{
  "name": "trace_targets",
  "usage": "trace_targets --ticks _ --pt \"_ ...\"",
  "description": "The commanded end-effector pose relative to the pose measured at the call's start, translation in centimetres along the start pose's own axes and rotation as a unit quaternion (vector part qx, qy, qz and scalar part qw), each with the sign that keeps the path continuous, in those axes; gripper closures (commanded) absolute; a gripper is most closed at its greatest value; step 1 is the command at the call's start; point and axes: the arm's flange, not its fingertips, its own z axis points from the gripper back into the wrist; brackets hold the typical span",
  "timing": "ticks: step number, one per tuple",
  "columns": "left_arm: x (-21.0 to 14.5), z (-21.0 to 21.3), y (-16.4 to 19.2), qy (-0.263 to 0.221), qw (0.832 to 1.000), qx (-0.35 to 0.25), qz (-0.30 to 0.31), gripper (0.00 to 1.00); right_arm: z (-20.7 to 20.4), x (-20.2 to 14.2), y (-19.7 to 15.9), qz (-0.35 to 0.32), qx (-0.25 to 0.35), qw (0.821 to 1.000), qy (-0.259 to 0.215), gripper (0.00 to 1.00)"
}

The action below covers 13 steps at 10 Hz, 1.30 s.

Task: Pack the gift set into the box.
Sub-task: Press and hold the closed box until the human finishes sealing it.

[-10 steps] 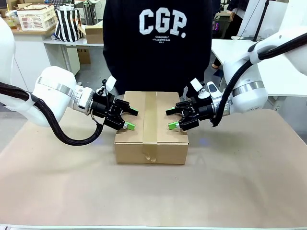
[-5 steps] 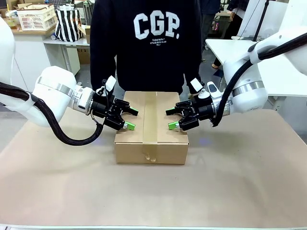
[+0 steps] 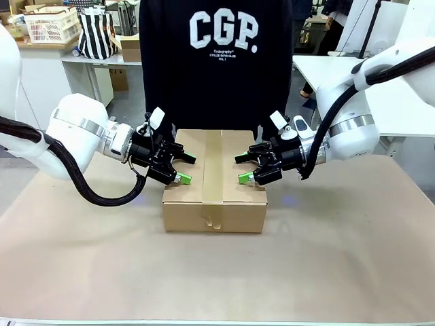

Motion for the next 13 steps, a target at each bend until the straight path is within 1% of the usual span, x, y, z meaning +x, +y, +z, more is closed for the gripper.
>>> trace_targets --ticks 1,4,5,6,7,8,9,10,11,12,13 --pt "-0.2 -0.1 -0.1 0.003 1.000 0.000 0.000 0.00 0.0 -0.2 0.0 -0.002 -0.001 1.000 0.002 0.00" --pt "0.0 0.0 0.0 0.000 1.000 0.000 0.000 0.00 0.0 0.0 0.0 0.000 0.000 1.000 0.000 0.00" --pt "3.2 1.4 -1.0 -0.014 1.000 -0.002 0.021 0.00 2.0 2.5 1.7 -0.054 -0.016 0.998 0.028 0.00" --pt "6.0 3.2 -2.6 -0.037 0.998 -0.002 0.059 0.00 4.6 4.5 4.0 -0.089 -0.025 0.995 0.044 0.00" --pt "8.8 6.2 -5.1 -0.048 0.992 -0.012 0.117 0.00 8.7 6.1 7.4 -0.144 -0.019 0.989 0.039 0.00" --pt "10.7 9.1 -8.0 -0.064 0.979 -0.039 0.188 0.00 13.1 6.7 10.6 -0.188 -0.042 0.981 0.017 0.00" --pt "12.0 11.8 -11.2 -0.071 0.956 -0.094 0.269 0.00 17.8 6.6 13.3 -0.218 -0.066 0.974 -0.017 0.00" --pt "12.7 14.5 -13.3 -0.066 0.949 -0.084 0.297 0.00 21.3 6.3 14.8 -0.239 -0.063 0.967 -0.063 0.00" --pt "12.6 17.1 -15.1 -0.060 0.937 -0.083 0.334 0.00 24.5 5.7 15.6 -0.251 -0.068 0.960 -0.100 0.00" --pt "11.8 19.5 -16.4 -0.066 0.923 -0.085 0.370 0.00 27.5 5.4 16.3 -0.263 -0.055 0.954 -0.134 0.00" --pt "10.6 21.9 -17.6 -0.077 0.906 -0.077 0.409 0.00 30.8 5.3 17.1 -0.283 -0.032 0.942 -0.177 0.00"
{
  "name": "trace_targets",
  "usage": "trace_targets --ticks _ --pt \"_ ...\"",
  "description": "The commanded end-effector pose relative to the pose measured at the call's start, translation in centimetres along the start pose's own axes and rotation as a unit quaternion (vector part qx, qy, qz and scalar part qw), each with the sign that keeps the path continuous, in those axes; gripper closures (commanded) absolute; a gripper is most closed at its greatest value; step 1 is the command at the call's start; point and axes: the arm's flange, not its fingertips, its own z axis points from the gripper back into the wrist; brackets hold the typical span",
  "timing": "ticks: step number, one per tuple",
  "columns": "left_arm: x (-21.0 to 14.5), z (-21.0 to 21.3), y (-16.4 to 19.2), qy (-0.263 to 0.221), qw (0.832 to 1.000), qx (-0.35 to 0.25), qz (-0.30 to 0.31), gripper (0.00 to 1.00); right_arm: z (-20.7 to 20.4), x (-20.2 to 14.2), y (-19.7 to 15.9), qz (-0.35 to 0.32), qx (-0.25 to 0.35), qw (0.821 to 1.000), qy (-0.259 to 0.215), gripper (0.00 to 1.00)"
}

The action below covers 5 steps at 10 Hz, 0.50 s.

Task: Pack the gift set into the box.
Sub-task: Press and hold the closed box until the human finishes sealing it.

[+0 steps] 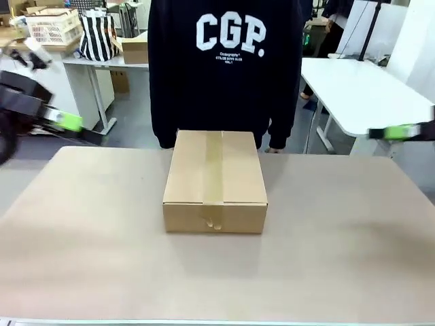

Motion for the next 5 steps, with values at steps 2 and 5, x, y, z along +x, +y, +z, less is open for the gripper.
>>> trace_targets --ticks 2,5 --pt "-2.5 5.4 -0.5 -0.081 0.995 0.011 0.060 0.00 5.2 1.4 -0.9 -0.111 -0.014 0.993 -0.024 0.00" --pt "-3.2 6.5 -0.3 -0.072 0.995 0.021 0.058 0.00 5.7 0.5 -0.9 -0.093 -0.008 0.995 -0.039 0.00"
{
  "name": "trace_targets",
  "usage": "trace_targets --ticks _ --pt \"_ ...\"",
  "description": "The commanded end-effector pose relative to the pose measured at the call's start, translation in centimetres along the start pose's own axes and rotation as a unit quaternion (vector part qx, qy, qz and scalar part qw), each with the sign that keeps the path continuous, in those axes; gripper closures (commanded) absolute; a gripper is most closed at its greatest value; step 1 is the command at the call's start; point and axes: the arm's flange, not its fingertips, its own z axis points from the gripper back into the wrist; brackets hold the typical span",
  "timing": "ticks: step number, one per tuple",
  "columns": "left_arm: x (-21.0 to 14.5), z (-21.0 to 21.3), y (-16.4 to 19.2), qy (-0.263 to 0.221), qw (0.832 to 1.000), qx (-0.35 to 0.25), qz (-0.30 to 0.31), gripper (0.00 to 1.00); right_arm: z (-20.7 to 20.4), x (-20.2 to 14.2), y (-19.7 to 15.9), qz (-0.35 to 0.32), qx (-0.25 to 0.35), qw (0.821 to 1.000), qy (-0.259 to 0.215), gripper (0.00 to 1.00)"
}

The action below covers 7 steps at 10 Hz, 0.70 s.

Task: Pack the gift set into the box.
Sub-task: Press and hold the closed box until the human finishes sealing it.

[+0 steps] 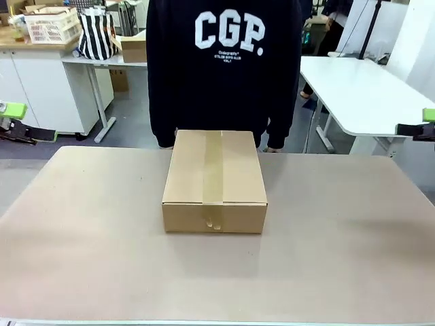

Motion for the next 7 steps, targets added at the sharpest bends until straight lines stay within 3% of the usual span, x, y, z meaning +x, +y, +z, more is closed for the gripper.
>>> trace_targets --ticks 1,7 --pt "0.14 -0.94 -0.47 0.019 1.000 -0.002 -0.001 0.00 0.99 -0.27 1.42 0.023 -0.013 1.000 -0.015 0.00" --pt "0.14 -0.94 -0.47 0.019 1.000 -0.002 -0.001 0.00 0.99 -0.27 1.42 0.023 -0.013 1.000 -0.015 0.00"
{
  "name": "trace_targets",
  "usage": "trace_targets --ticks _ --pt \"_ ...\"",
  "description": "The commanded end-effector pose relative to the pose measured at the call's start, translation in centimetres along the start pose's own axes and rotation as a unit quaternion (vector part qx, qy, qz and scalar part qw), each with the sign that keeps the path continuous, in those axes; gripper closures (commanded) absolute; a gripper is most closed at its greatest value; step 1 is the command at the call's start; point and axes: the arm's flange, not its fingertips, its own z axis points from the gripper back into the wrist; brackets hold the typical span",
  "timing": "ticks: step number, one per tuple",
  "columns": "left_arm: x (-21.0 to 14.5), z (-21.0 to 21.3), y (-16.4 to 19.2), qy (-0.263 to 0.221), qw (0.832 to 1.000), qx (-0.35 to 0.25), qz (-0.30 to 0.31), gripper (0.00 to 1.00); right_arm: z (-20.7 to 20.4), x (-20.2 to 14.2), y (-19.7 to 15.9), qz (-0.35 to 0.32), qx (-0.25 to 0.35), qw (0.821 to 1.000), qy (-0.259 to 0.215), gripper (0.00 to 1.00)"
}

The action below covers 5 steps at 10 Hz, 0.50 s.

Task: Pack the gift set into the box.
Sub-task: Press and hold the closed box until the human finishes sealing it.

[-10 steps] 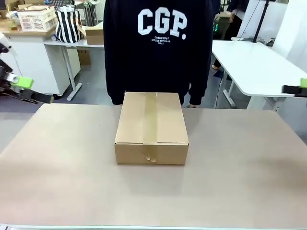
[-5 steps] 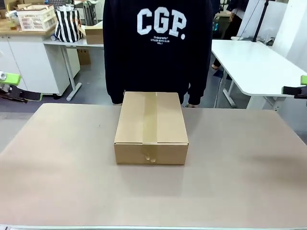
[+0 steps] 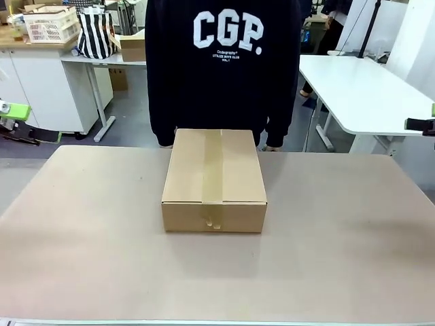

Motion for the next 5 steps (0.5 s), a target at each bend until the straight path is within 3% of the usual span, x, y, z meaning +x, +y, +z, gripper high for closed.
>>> trace_targets --ticks 1,5 --pt "-0.04 0.03 -0.40 0.004 1.000 0.001 0.000 0.00 -0.14 -0.46 0.20 0.008 -0.001 1.000 -0.003 0.00" --pt "-0.04 0.03 -0.40 0.004 1.000 0.001 0.000 0.00 -0.14 -0.46 0.20 0.008 -0.001 1.000 -0.003 0.00"
